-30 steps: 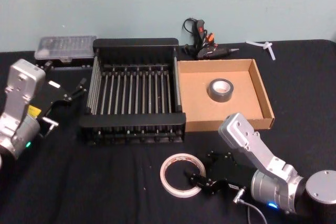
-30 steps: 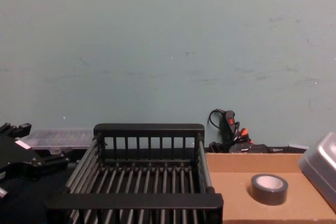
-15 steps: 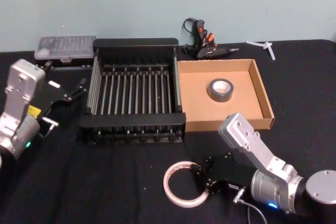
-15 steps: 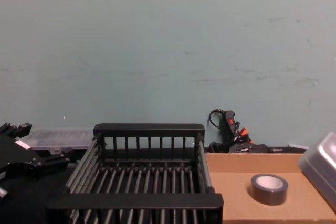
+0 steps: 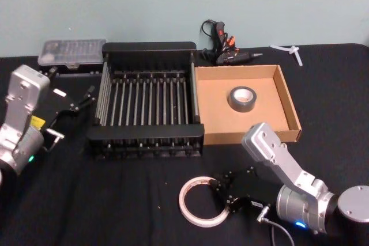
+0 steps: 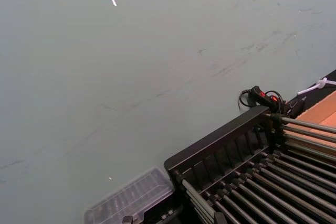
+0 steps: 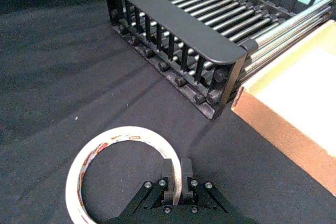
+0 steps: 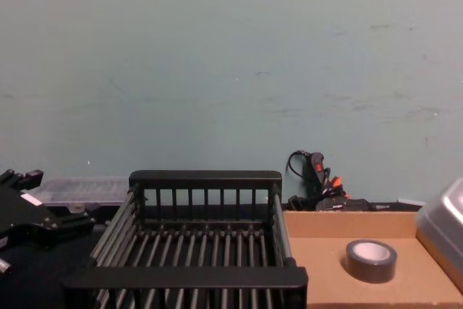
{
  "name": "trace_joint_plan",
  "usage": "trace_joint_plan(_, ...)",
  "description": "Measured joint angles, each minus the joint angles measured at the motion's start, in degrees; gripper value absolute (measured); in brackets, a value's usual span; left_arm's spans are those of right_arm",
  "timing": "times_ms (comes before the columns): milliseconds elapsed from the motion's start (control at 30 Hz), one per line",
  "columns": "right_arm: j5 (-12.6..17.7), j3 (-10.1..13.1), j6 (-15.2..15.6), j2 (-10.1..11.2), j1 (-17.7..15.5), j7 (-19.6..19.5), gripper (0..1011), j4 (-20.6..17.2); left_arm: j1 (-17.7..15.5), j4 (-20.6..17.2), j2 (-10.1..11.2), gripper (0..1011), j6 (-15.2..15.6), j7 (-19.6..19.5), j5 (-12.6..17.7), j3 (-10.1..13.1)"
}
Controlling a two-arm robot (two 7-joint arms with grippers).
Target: Pick up the white tape and place it into the black box , Pick up the silver tape and place it into the brown box.
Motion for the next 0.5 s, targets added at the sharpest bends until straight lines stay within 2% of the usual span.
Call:
trace_joint_plan(267, 2.26, 0.89, -1.13, 0.93, 0.26, 1.47, 96, -1.12, 0.00, 0.00, 0.00, 1001, 0.00, 0.00, 0.00, 0.00)
trace_joint_plan(500, 5.48, 2.28, -3.04, 2.56, 0.86, 3.00, 96, -3.80, 0.00, 0.00, 0.00, 1001, 0.00, 0.00, 0.00, 0.00)
